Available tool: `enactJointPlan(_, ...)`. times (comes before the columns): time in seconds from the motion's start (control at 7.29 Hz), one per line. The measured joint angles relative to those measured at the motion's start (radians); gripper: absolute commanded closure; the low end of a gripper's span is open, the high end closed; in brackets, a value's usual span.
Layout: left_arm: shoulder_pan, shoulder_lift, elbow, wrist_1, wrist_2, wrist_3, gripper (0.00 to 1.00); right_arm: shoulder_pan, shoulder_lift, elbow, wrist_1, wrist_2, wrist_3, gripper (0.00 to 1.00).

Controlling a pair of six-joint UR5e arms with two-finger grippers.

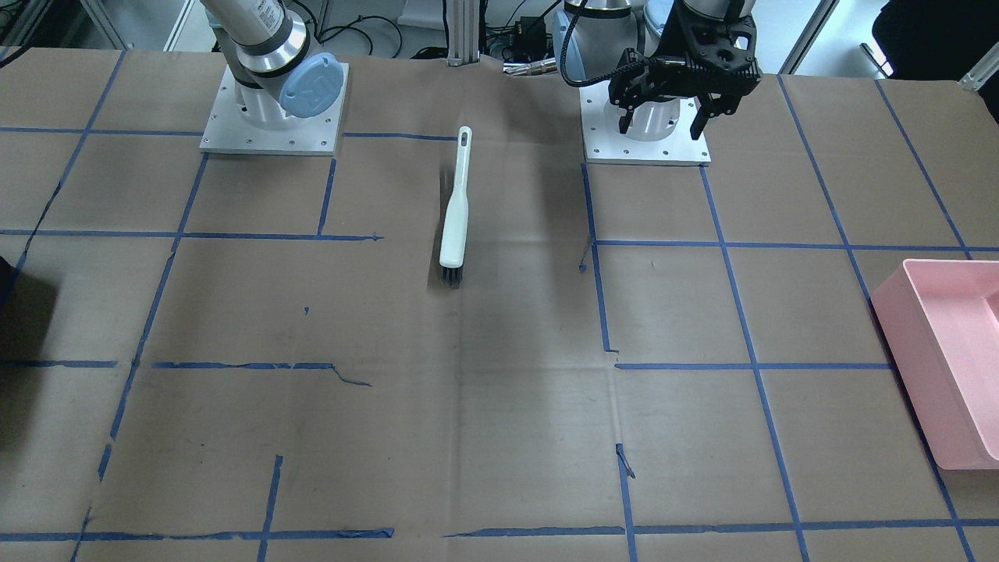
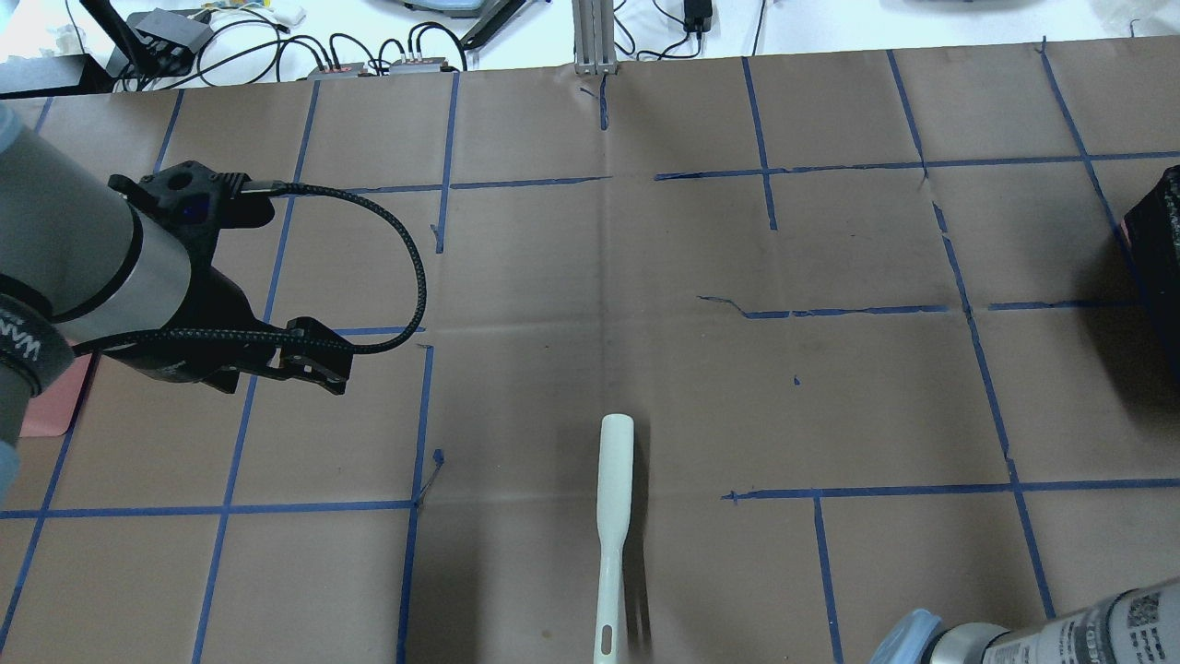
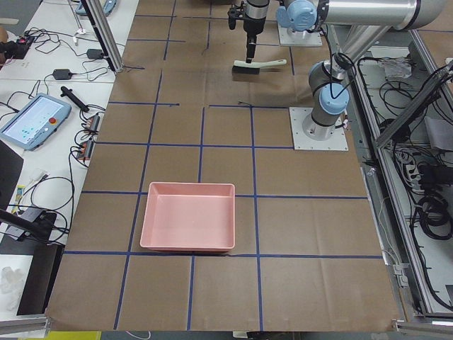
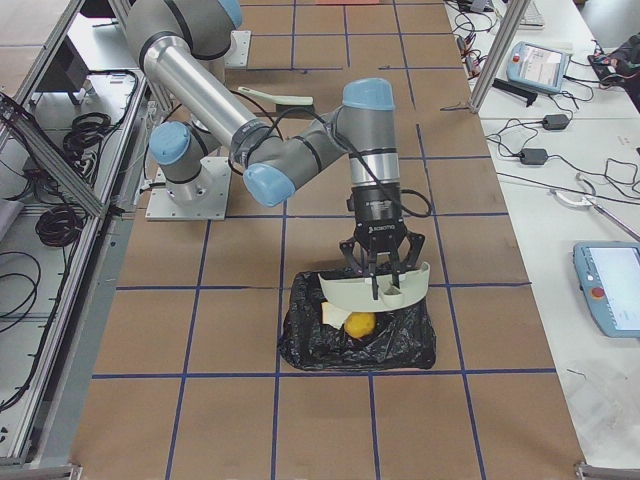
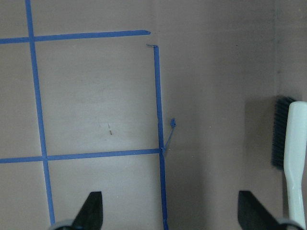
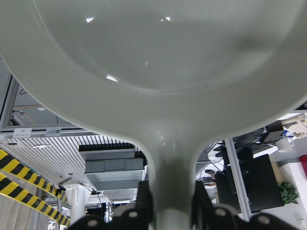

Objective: Sweep and dump trash in nearest bin
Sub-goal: 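Raise the left gripper away from the brush while the right holds the dustpan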

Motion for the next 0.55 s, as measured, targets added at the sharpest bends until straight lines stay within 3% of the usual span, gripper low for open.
enactJointPlan(0.55, -0.001, 0.025, -0.006, 0.006, 0.001, 0.001, 0.00, 0.136, -0.039, 0.002, 0.196, 0.058, 0.276, 0.96)
